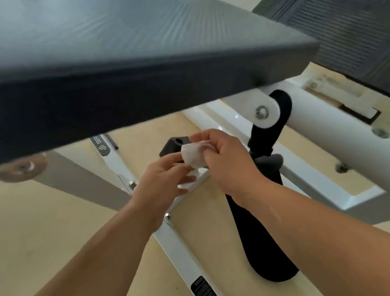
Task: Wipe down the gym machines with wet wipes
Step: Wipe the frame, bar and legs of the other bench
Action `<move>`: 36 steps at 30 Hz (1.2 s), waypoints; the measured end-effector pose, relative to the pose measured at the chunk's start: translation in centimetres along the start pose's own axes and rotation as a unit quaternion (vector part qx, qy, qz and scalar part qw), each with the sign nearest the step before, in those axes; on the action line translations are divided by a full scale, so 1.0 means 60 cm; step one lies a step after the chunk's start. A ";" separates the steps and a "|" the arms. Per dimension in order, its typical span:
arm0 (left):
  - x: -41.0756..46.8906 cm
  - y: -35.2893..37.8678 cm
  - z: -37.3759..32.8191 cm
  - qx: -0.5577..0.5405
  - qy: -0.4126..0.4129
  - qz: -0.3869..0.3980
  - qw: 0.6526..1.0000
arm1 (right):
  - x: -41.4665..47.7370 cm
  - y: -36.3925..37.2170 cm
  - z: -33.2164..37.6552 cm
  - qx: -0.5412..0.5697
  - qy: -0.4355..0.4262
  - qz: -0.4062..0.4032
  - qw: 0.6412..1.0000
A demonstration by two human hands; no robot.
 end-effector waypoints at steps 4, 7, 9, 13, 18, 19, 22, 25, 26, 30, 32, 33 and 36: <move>-0.059 0.021 -0.027 -0.073 -0.030 -0.034 0.996 | -0.030 -0.041 0.032 0.014 0.041 0.013 0.999; -0.096 0.043 -0.051 -0.063 -0.031 -0.067 0.995 | -0.057 -0.060 0.053 0.039 0.068 0.015 0.997; -0.124 0.054 -0.070 -0.067 -0.037 -0.093 0.993 | -0.076 -0.069 0.071 0.053 0.085 0.019 0.995; -0.190 0.065 -0.102 -0.073 -0.070 -0.129 0.987 | -0.118 -0.084 0.114 0.052 0.116 0.031 0.991; -0.274 0.056 -0.119 -0.019 -0.119 -0.160 0.980 | -0.202 -0.082 0.160 0.100 0.225 0.085 0.965; -0.287 0.053 -0.122 -0.007 -0.124 -0.171 0.977 | -0.219 -0.077 0.168 0.107 0.245 0.095 0.959; -0.325 0.060 -0.129 0.041 -0.159 -0.165 0.973 | -0.270 -0.067 0.194 0.135 0.281 0.088 0.946; -0.372 0.078 -0.158 0.065 -0.172 -0.120 0.976 | -0.301 -0.074 0.258 0.146 0.292 0.067 0.943; -0.390 0.082 -0.174 0.065 -0.172 -0.105 0.977 | -0.307 -0.082 0.286 0.151 0.296 0.063 0.941; -0.468 0.085 -0.254 0.101 -0.164 -0.063 0.979 | -0.327 -0.135 0.409 0.160 0.299 0.073 0.938; -0.507 0.080 -0.301 0.126 -0.153 -0.045 0.979 | -0.339 -0.169 0.468 0.156 0.298 0.099 0.937; -0.528 0.078 -0.324 0.139 -0.150 -0.034 0.978 | -0.347 -0.187 0.498 0.152 0.303 0.109 0.934; -0.591 0.072 -0.400 0.168 -0.138 -0.011 0.976 | -0.363 -0.243 0.589 0.126 0.309 0.127 0.934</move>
Point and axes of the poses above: each hand's wrist, its own x-axis towards the middle knuckle, its own y-axis out of the palm, z = x × y, the point moved 2 cm from there along x, towards the middle knuckle, and after that the axes turned 13 degrees about -y, right-handed, at the moved point
